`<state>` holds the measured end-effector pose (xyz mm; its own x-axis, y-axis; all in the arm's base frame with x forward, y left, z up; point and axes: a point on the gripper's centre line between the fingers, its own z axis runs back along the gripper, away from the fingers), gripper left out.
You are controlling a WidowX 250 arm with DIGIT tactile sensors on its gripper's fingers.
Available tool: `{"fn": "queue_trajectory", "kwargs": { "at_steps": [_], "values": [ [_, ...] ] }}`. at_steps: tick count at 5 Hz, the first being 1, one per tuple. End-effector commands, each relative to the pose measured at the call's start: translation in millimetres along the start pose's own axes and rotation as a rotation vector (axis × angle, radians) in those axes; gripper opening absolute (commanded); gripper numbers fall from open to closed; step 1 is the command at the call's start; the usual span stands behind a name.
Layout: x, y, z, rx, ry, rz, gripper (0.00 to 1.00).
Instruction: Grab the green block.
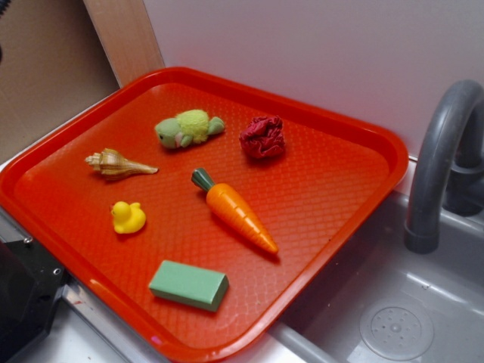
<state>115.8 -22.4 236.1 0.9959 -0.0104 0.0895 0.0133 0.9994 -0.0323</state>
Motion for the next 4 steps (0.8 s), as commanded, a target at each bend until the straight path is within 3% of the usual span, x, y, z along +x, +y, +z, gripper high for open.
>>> {"fn": "queue_trajectory", "kwargs": {
  "at_steps": [1,2,4],
  "values": [
    [0,0,0,0.000,0.000,0.000,1.00],
    [19,-10,0,0.004,-0.066,-0.178,1.00],
    [34,-47,-14,-0.002,-0.120,-0.592,1.00]
  ]
}}
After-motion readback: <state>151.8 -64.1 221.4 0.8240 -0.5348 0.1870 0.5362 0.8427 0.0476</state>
